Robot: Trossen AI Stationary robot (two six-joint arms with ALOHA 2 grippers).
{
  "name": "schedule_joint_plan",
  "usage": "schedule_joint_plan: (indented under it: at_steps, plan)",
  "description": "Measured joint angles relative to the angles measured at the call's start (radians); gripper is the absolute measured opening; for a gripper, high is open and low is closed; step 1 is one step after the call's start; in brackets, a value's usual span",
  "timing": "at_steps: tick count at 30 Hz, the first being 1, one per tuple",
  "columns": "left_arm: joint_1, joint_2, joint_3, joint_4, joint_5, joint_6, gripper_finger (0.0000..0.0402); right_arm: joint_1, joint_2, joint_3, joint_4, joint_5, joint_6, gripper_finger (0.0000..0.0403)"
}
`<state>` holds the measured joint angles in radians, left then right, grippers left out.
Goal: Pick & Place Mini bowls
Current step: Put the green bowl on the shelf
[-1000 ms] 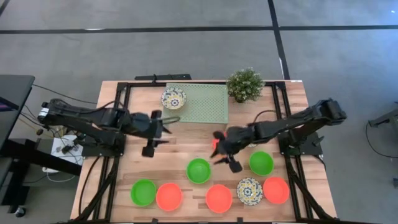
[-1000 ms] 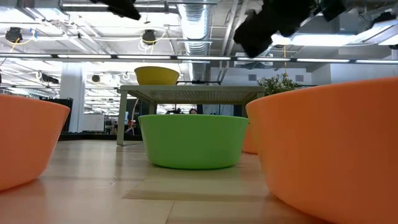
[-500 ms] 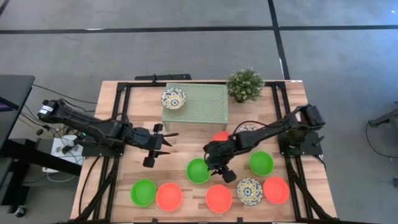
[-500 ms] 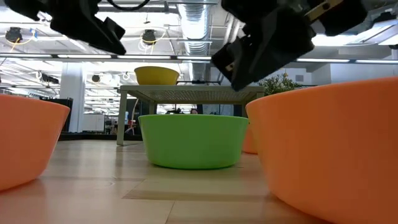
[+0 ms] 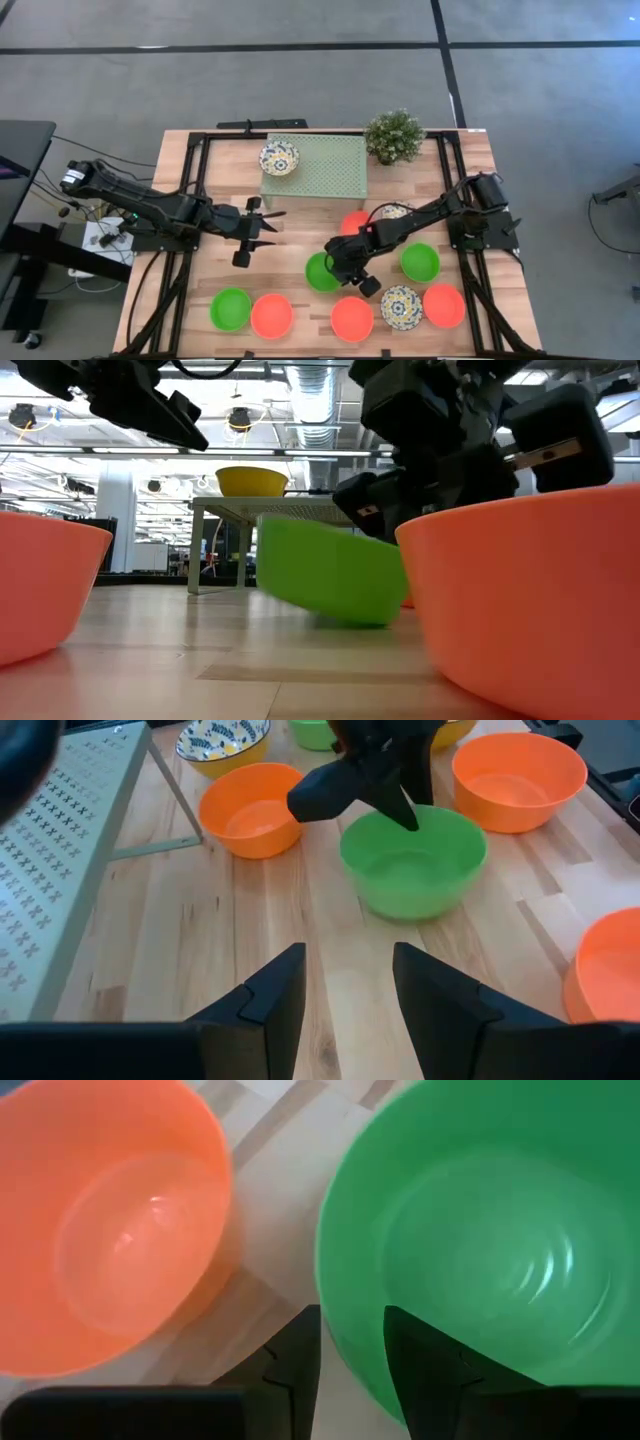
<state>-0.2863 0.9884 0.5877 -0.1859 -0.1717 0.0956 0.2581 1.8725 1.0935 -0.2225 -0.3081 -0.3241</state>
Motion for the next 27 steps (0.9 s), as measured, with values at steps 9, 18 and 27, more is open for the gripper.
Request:
schedule_joint_plan:
  at_steps: [9, 18, 27]
  plan:
    - [0.000, -0.001, 0.000, 0.009, 0.000, 0.000, 0.0153, 0.000, -0.005, 0.000, -0.001, 0.051, -0.024, 0.0061]
    - [0.000, -0.001, 0.000, 0.012, 0.000, 0.000, 0.0153, 0.000, -0.008, 0.001, 0.048, 0.054, -0.019, 0.0016]
    - [0.000, -0.001, 0.000, 0.020, 0.001, 0.000, 0.0153, 0.000, -0.031, 0.132, -0.147, 0.082, -0.016, 0.0005]
